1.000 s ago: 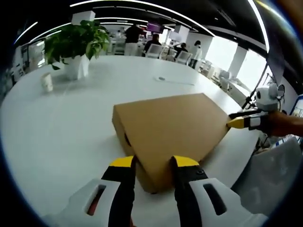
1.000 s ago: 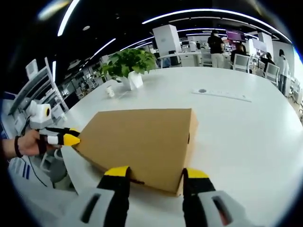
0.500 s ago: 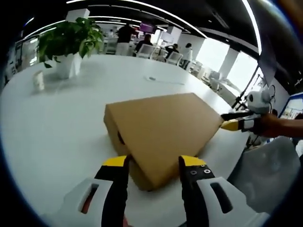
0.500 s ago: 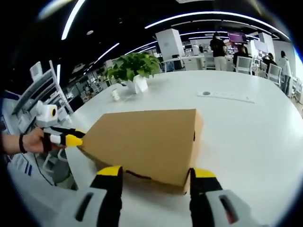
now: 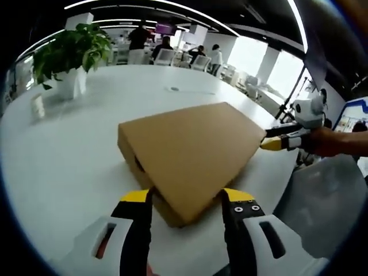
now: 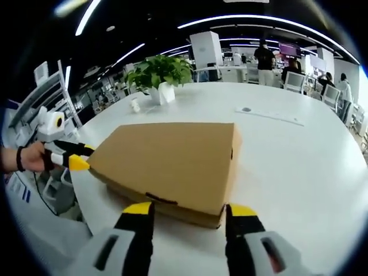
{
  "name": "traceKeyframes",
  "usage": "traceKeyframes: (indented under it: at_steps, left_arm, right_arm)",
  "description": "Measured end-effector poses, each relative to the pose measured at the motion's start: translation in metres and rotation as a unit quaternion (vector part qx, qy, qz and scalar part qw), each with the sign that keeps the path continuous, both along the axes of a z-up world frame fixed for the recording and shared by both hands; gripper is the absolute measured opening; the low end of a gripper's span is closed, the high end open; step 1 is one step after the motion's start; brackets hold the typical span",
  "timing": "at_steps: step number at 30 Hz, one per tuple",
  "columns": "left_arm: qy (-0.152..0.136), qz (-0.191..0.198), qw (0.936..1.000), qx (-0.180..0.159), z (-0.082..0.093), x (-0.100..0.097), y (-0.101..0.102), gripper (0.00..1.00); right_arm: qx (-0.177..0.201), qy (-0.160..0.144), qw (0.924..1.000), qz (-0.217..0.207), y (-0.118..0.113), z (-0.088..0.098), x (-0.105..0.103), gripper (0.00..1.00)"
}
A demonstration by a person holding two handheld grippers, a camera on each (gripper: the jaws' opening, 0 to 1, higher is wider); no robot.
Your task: Operate the shoe box by opening the lid, removing the specified soft item, and placing it in the target area until the item is outside and the box remains undamaged.
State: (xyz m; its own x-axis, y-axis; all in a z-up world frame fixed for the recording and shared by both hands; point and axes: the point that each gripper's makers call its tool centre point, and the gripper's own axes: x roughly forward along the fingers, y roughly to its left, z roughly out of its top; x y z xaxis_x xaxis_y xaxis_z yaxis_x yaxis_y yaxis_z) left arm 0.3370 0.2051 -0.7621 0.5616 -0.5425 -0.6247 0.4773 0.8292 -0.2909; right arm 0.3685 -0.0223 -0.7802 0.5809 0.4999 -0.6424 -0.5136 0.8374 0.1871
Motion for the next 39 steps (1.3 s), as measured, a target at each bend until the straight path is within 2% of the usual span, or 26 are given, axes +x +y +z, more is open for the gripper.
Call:
traceKeyframes:
  at_steps: [3,9,15,20,28,30,35,39]
  left_arm:
    - [0.0,-0.015,0.9999,0.004,-0.001,-0.003,-0.003,0.52]
    - [-0.001,-0.014,0.9997,0.022,-0.002,-0.002,-0.004,0.49]
    - [-0.008,-0.016,0.9982,0.058,-0.005,-0.003,-0.006,0.49]
    - [-0.008,-0.005,0.9984,0.055,-0.003,-0.003,-0.003,0.48]
    - [-0.017,0.01,0.9989,0.042,0.011,-0.005,-0.003,0.47]
    - [-0.019,0.012,0.9989,0.041,0.014,-0.005,-0.002,0.47]
    - [-0.023,0.028,0.9993,0.013,0.027,-0.004,-0.001,0.47]
    - [-0.028,0.029,0.9991,0.008,0.035,-0.002,-0.002,0.47]
  right_arm:
    - [-0.001,-0.002,1.0,0.002,0.0,0.0,0.0,0.46]
    - [-0.008,-0.001,0.9999,0.011,-0.002,0.0,0.0,0.42]
    - [-0.007,-0.005,0.9999,0.009,-0.002,0.002,-0.002,0.42]
    - [-0.004,-0.007,1.0,0.003,-0.002,0.006,-0.002,0.42]
    - [0.015,-0.013,0.9998,-0.005,-0.003,0.019,-0.002,0.41]
    - [0.022,-0.015,0.9996,-0.008,-0.003,0.023,-0.002,0.41]
    - [0.049,-0.021,0.9983,-0.023,-0.005,0.036,0.0,0.41]
    - [0.071,-0.031,0.9964,-0.034,-0.006,0.049,0.004,0.4]
